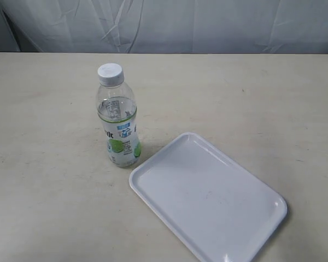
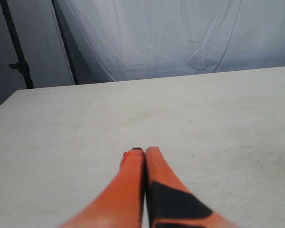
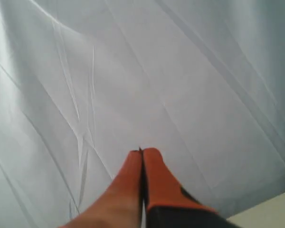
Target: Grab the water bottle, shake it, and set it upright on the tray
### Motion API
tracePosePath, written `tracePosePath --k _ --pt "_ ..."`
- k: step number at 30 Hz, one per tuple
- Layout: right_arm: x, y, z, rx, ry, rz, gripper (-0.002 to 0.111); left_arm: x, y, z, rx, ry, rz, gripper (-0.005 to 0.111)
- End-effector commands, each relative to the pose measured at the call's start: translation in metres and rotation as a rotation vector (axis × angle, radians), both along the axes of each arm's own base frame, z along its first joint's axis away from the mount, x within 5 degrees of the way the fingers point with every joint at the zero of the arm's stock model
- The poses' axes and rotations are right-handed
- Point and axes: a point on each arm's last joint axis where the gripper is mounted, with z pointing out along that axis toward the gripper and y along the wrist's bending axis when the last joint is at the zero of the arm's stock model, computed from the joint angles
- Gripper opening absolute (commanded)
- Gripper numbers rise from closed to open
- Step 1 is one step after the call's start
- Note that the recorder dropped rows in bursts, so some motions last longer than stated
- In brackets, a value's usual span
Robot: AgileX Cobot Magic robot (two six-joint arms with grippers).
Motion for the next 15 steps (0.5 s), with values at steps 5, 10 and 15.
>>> tracePosePath --k 5,10,15 --pt "0.124 0.102 -0.029 -0.528 0.019 0.787 0.007 0.0 0.0 -0.001 -0.003 -0.007 0.0 0.0" --pt "0.158 0.164 -0.081 -0.602 0.111 1.095 0.101 0.0 0.0 -0.001 -0.003 -0.007 0.0 0.0" --pt "0.143 0.229 -0.109 -0.82 0.031 1.326 0.104 0.0 0.0 -0.001 -0.003 -0.007 0.0 0.0"
